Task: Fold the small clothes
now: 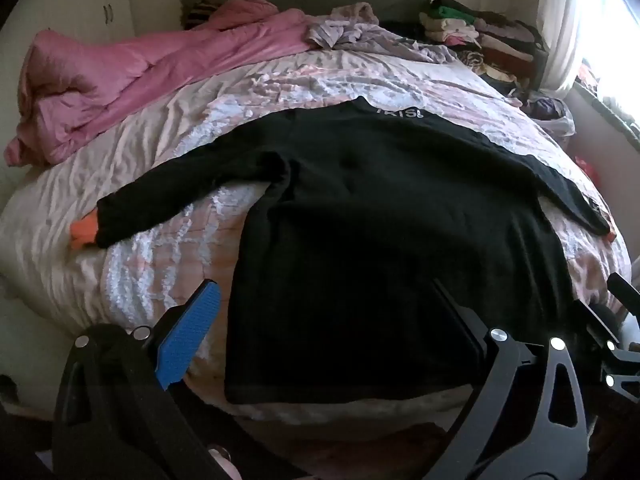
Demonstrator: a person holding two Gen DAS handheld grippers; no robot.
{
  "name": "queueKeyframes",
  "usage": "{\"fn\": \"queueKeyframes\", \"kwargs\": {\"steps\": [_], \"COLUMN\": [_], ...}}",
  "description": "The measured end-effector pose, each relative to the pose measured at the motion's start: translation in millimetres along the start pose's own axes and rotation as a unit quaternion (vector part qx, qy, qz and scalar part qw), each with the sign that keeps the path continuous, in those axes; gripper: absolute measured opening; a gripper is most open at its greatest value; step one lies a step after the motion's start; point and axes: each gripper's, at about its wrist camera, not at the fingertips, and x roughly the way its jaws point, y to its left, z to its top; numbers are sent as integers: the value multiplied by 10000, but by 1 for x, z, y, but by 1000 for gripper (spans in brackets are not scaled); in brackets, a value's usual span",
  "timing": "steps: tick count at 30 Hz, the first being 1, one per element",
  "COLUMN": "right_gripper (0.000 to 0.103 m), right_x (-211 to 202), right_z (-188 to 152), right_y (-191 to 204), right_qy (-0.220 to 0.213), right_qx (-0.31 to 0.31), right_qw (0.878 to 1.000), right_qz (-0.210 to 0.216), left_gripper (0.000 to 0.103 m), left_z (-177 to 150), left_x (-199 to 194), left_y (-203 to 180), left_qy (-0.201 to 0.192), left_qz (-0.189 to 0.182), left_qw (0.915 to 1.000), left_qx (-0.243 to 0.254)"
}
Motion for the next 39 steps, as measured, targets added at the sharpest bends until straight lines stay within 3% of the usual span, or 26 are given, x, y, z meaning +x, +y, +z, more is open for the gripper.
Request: {"fn": "queueKeyframes", "kwargs": {"steps": [39], "right_gripper": [99], "right_x": [-8], "right_z": [0], "right_y": [6], "right_qy": [-74], "right_qx": [-69], "right_qw": [9999], "right_qz": [-68], "left_gripper": [94], "left_z": [-4], "left_x": [-2], "left_y": [-6], "left_qy": [20], "left_qz": [-72], "left_qw": [10000], "left_qx": [24]}}
